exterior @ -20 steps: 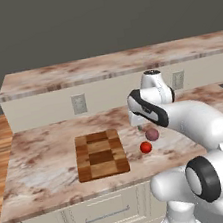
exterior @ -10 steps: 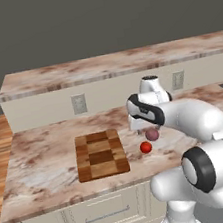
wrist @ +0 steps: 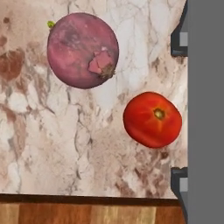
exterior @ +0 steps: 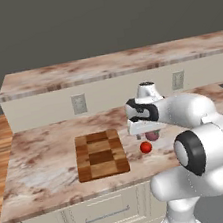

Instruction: Place the avocado, onion, tomato, and bell pepper on the cutting board.

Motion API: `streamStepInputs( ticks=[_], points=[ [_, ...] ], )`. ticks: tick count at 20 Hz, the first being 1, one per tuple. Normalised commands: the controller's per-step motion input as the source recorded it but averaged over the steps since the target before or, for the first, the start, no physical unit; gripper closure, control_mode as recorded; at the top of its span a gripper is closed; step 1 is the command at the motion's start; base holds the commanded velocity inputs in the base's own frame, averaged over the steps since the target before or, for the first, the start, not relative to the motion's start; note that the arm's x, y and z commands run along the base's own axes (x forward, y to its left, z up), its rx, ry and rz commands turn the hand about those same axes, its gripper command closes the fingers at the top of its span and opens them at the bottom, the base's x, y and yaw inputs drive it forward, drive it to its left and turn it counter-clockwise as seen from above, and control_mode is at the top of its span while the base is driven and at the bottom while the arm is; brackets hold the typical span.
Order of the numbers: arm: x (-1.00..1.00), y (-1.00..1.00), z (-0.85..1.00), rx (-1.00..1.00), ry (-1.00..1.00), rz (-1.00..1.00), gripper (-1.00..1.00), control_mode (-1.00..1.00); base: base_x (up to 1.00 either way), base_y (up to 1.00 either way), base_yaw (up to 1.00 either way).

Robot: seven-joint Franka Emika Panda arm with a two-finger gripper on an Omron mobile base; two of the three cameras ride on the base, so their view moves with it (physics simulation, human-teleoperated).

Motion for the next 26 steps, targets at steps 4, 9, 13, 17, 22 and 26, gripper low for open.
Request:
streamStepInputs(
  ticks=[4,9,13,17,22,26],
  points=[
    [0.06,0.00,-0.27,0.00,0.06,0.00,-1.00,-1.00,0.00,0.00,0.00],
    [0.01,0.00,-0.24,0.00,0.05,0.00,-1.00,-1.00,0.00,0.00,0.00],
    [0.00,0.01,-0.21,0.00,0.04,0.00,-1.00,-1.00,0.00,0.00,0.00],
    [0.02,0.03,-0.21,0.00,0.05,0.00,-1.00,-1.00,0.00,0.00,0.00],
    [0.04,0.04,-0.25,0.00,0.06,0.00,-1.00,-1.00,0.00,0.00,0.00],
    [0.04,0.06,-0.26,0.00,0.06,0.00,-1.00,-1.00,0.00,0.00,0.00]
  ],
)
